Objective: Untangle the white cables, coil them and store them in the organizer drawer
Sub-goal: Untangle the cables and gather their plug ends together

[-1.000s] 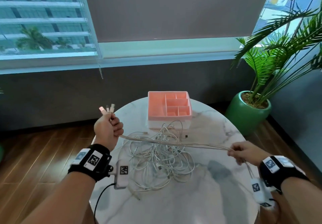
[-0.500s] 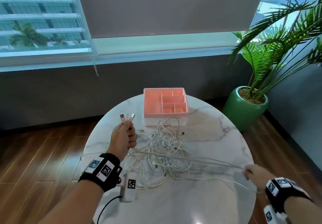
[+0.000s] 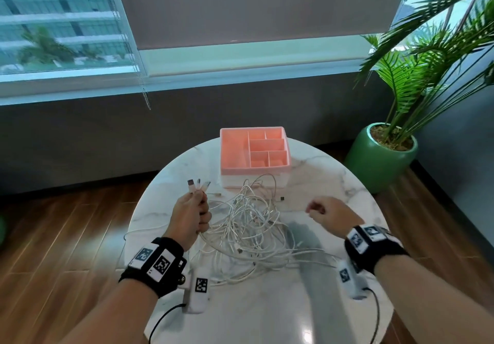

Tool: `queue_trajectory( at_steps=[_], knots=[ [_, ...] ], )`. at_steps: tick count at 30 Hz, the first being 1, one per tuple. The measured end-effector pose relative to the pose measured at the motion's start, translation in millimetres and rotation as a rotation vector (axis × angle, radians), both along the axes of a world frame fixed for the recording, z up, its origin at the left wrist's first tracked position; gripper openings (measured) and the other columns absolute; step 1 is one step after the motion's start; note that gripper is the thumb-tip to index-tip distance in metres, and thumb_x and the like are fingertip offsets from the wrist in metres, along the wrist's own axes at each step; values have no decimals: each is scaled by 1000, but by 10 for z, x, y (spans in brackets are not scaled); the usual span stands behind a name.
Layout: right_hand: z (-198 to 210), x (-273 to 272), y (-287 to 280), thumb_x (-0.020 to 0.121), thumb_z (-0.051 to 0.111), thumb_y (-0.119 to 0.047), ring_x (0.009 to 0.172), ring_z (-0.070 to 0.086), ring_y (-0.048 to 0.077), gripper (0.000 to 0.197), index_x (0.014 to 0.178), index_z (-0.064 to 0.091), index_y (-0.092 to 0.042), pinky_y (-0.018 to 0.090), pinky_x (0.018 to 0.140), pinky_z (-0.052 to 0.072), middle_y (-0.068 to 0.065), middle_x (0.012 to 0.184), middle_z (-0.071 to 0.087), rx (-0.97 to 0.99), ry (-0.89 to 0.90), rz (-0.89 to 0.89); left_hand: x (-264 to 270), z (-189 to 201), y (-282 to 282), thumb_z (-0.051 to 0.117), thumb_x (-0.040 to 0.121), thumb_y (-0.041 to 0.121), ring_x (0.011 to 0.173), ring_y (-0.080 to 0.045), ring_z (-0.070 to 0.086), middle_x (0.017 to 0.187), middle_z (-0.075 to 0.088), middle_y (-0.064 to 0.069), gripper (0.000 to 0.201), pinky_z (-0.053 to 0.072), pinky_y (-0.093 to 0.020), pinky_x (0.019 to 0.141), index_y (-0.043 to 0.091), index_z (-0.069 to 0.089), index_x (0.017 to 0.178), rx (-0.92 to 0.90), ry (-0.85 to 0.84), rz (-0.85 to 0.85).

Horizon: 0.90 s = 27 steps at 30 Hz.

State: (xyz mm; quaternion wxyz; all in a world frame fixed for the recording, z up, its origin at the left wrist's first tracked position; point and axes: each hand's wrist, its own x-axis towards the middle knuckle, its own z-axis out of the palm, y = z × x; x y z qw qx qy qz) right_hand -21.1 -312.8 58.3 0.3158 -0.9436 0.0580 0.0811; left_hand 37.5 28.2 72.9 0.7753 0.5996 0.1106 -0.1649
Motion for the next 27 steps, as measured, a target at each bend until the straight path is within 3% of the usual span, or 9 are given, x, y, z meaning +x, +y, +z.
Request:
queue_trajectory(
  at_steps=[3,5,8,12,16,18,20,24,27],
  knots=[
    [145,124,720,94,60,-17,80,59,-1,8,98,68,-16,18,75,46,-8,92,64,52,-130,261,-39,-43,8,36,110,20,42,-8,22,58,30,3,33,17,-15,37,17,44,78,42,40,-64],
    [117,209,1103,94,60,-23,91,54,1,14,106,64,-19,16,82,43,-9,103,58,9,-208,408,-74,-55,29,36,110,22,42,-9,23,58,31,3,32,19,-16,37,17,45,80,59,44,-82],
    [-35,347,1394,91,56,-28,115,44,12,29,120,59,-25,28,98,39,-7,120,53,-165,-302,474,-118,-59,79,37,111,24,42,-9,24,57,32,3,33,20,-16,38,17,45,80,65,37,-72],
    [-236,511,1223,92,48,-15,118,43,23,32,123,58,-18,37,99,42,3,125,51,-131,-238,68,-166,-63,179,36,111,22,41,-8,25,56,33,4,34,21,-17,37,17,45,79,54,39,-32],
    [-437,558,800,96,48,-28,108,53,32,23,108,61,-13,39,93,47,11,119,56,-123,57,-302,-202,-99,212,37,110,23,43,-9,25,57,33,3,33,22,-18,37,17,44,79,59,33,-24],
    [-489,530,723,93,54,-32,83,59,26,23,88,61,-11,32,75,50,8,95,64,-69,152,-337,-217,-107,191,37,110,21,42,-9,25,57,32,3,33,22,-17,38,17,43,78,55,38,-22],
    [-512,485,748,93,58,-36,61,55,21,34,71,56,-10,27,58,43,4,71,60,4,240,-331,-226,-112,159,37,110,20,42,-9,24,58,31,2,32,20,-17,39,18,41,78,65,38,-31],
    [-643,396,825,90,62,-31,68,71,29,36,73,73,-1,38,74,58,12,70,74,90,316,-325,-217,-114,91,39,110,25,45,-10,22,61,29,2,33,18,-20,42,19,40,77,106,19,-77],
    [-614,409,846,88,61,-13,61,68,25,26,68,74,-3,37,63,57,10,65,73,173,190,-362,-196,-73,53,41,109,23,45,-10,22,62,27,1,33,17,-19,42,20,40,77,104,15,-90]
  ],
)
